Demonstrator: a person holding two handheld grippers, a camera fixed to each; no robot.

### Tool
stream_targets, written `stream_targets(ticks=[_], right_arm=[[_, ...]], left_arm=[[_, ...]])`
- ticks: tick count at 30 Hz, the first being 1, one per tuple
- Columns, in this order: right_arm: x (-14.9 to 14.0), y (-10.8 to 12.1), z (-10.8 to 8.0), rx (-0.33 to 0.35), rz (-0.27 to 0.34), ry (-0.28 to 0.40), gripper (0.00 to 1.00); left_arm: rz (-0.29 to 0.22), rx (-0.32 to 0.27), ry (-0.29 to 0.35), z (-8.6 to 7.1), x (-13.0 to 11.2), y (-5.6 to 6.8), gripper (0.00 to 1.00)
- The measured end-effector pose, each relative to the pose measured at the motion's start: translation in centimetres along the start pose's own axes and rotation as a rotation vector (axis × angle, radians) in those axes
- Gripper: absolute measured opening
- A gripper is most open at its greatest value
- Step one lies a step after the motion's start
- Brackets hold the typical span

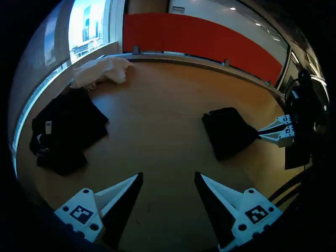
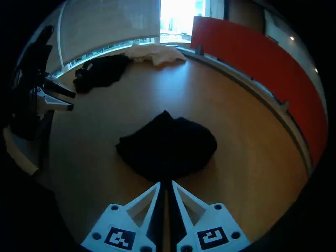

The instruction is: Fold towel

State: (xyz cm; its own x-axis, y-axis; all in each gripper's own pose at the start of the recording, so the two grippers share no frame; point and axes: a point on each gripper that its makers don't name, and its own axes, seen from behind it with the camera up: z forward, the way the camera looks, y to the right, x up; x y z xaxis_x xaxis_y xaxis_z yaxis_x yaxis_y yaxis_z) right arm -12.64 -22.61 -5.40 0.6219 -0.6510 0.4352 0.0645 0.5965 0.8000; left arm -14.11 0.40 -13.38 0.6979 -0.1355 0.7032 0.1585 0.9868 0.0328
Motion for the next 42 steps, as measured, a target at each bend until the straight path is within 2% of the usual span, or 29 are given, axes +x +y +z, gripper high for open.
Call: stream_targets(ticks=[11,20,33,42], right_arm=[[7.3,2.2,-3.3,-0.054,-0.063,0.128,0.04],[10.7,3.6,-6.1,-0.096,-0.087,0.197,0.04],[9.6,6.5,-8.5,-0.152,-0.044,0.208,0.04],[6.9,10.1,-11.5,-0.218,0.003,0.196,0.04]], left_arm=[[0.014,-0.011,0.012,-0.1,0.9,0.5,0.90],[0.025,-0.020,0.019,-0.1,1.4,1.0,0.90],[0.043,-0.037,0.021,0.2,2.0,2.0,0.90],[0.065,-0.051,0.017,0.7,2.4,3.1,0.90]])
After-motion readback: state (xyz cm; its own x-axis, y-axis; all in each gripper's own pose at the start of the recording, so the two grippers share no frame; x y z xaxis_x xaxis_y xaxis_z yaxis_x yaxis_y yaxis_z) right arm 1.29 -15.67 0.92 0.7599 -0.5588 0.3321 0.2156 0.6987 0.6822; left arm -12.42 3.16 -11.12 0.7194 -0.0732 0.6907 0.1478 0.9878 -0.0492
